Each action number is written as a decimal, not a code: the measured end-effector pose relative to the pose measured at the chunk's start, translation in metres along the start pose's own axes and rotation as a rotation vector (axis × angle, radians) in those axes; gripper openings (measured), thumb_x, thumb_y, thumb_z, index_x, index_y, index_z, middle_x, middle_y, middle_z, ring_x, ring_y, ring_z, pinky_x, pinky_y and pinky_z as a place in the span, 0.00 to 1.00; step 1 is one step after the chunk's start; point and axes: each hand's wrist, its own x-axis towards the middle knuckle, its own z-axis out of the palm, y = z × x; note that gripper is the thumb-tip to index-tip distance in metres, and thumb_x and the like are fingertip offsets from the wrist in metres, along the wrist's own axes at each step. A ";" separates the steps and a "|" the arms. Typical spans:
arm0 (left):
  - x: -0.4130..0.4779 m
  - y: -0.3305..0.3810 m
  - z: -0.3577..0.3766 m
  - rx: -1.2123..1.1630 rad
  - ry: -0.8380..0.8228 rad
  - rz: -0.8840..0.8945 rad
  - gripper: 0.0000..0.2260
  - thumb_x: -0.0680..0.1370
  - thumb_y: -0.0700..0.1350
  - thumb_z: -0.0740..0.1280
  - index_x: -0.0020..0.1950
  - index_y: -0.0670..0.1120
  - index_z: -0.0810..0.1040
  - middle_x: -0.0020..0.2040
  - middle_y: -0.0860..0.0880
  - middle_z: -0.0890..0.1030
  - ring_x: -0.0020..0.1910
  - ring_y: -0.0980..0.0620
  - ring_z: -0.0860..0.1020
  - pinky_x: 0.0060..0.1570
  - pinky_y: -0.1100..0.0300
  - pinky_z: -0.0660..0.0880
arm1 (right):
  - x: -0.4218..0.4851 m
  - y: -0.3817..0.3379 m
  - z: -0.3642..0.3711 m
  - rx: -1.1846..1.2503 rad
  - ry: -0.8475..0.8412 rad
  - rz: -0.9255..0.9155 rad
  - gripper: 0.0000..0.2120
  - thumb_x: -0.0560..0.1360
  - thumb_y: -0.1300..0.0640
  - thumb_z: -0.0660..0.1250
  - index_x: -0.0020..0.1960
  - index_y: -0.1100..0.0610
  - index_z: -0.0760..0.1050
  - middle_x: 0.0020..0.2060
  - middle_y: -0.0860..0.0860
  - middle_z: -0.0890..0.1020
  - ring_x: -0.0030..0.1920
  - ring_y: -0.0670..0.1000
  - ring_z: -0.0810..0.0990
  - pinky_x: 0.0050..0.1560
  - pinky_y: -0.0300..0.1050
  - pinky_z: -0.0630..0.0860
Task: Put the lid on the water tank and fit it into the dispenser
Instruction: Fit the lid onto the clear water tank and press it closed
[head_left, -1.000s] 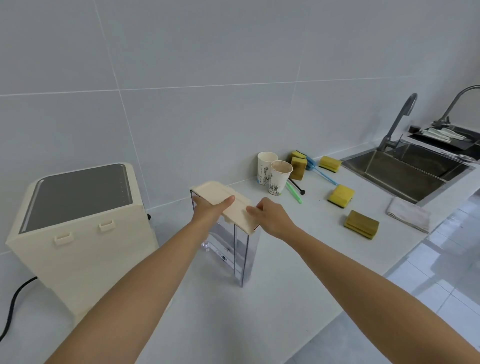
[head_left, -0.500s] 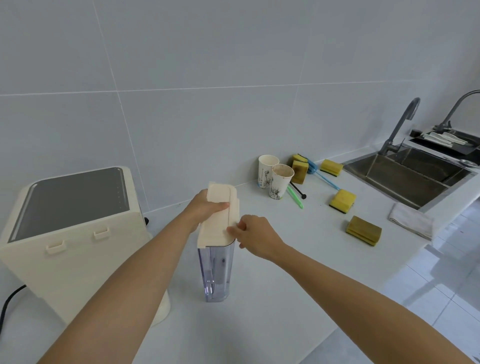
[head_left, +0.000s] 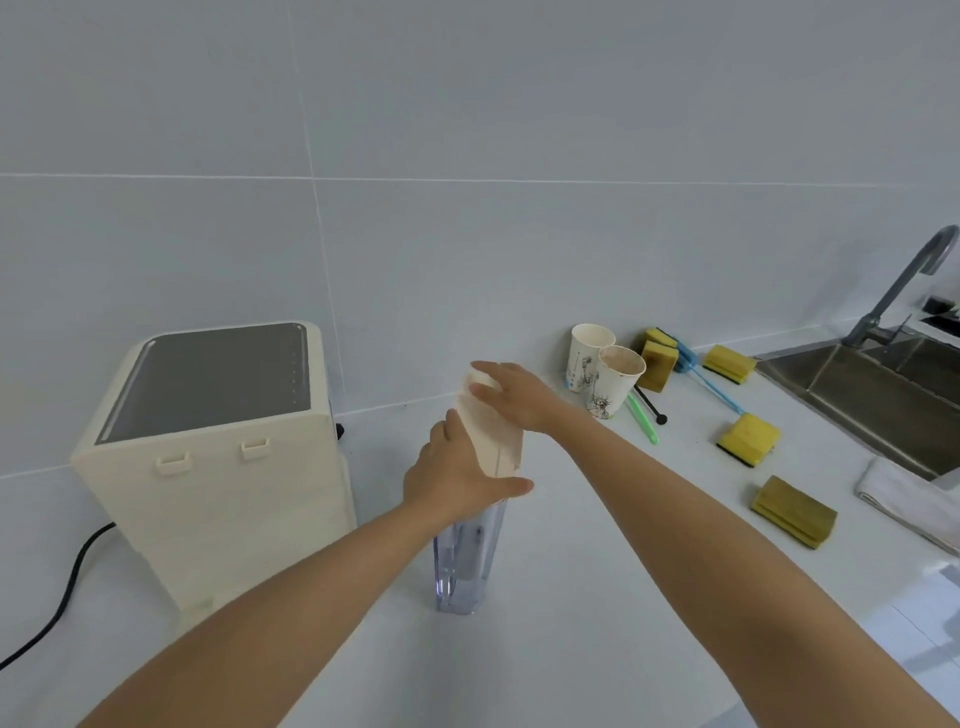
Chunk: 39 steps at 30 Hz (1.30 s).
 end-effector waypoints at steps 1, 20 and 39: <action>-0.001 0.000 0.002 0.030 0.006 -0.004 0.53 0.61 0.64 0.72 0.75 0.46 0.47 0.73 0.46 0.60 0.69 0.46 0.66 0.59 0.50 0.71 | 0.006 -0.003 0.002 -0.034 -0.022 -0.002 0.24 0.78 0.45 0.53 0.72 0.47 0.57 0.72 0.56 0.62 0.71 0.59 0.61 0.69 0.54 0.62; 0.004 -0.018 -0.023 0.083 -0.029 -0.008 0.36 0.60 0.53 0.75 0.65 0.47 0.66 0.57 0.49 0.76 0.54 0.47 0.74 0.48 0.53 0.74 | 0.015 0.007 0.004 -0.130 -0.006 0.161 0.21 0.72 0.38 0.55 0.59 0.47 0.70 0.54 0.56 0.71 0.48 0.57 0.73 0.51 0.51 0.70; 0.028 -0.055 -0.064 -0.214 -0.108 0.073 0.42 0.63 0.43 0.78 0.73 0.43 0.62 0.69 0.44 0.71 0.59 0.50 0.72 0.58 0.59 0.68 | -0.035 0.044 0.002 0.039 0.114 0.256 0.27 0.72 0.39 0.59 0.65 0.53 0.66 0.60 0.56 0.75 0.54 0.55 0.73 0.54 0.50 0.71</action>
